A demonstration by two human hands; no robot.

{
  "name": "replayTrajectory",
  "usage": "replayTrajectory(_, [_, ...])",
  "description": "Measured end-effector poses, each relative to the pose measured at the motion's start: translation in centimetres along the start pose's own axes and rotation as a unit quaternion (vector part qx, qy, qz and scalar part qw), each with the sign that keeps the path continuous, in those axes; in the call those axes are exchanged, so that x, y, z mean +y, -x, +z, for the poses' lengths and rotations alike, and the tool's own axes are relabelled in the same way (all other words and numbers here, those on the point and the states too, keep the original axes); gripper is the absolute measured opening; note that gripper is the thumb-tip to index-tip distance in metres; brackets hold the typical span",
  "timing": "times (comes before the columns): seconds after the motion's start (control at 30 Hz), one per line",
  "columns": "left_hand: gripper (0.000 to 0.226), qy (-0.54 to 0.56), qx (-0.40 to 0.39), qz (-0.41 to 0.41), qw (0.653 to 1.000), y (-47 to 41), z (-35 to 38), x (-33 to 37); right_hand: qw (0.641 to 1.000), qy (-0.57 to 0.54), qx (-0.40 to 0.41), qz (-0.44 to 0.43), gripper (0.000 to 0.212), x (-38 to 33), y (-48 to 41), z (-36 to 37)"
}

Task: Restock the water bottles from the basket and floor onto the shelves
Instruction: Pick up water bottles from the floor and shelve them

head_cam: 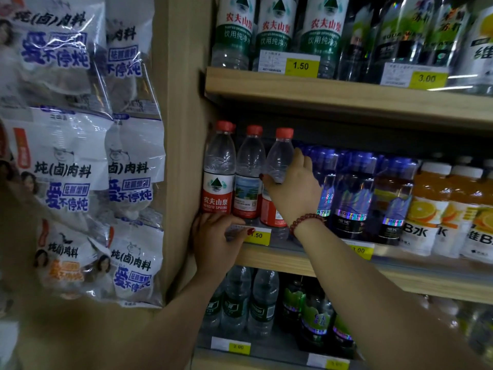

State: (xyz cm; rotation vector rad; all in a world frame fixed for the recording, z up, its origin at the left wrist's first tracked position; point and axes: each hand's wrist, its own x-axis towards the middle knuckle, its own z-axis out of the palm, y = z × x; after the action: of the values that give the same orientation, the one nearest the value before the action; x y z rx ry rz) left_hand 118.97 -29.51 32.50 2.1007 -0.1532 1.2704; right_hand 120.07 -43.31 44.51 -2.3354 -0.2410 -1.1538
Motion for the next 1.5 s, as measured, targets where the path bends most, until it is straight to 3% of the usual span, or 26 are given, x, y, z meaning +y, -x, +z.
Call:
replayTrajectory(0.27, [0.015, -0.013, 0.007, 0.014, 1.0, 0.1, 0.0, 0.0, 0.993, -0.085, 0.08, -0.024, 0.081, 1.6, 2.9, 2.5])
replayTrajectory(0.4, [0.024, -0.013, 0.007, 0.015, 1.0, 0.1, 0.0, -0.1, 0.99, -0.069, 0.116, -0.027, 0.079, 2.0, 4.3, 3.4])
replayTrajectory(0.87, [0.027, -0.02, 0.004, 0.015, 1.0, 0.2, -0.1, 0.2, 0.991, -0.052, 0.12, 0.03, 0.069, 2.6, 6.4, 4.1])
replayTrajectory(1.23, [0.027, -0.021, -0.001, 0.007, 1.0, 0.3, -0.2, 0.2, 0.991, -0.065, 0.117, 0.026, 0.063, 3.2, 6.7, 5.1])
replayTrajectory(1.37, [0.017, -0.026, -0.003, 0.0, 1.0, 0.2, -0.2, 0.3, 0.99, -0.094, 0.106, 0.025, 0.061, 3.3, 6.7, 4.8])
replayTrajectory(1.5, [0.015, -0.017, -0.012, -0.01, 1.0, 0.1, -0.4, 0.6, 0.986, -0.148, 0.078, 0.001, 0.046, 4.6, 7.1, 3.4])
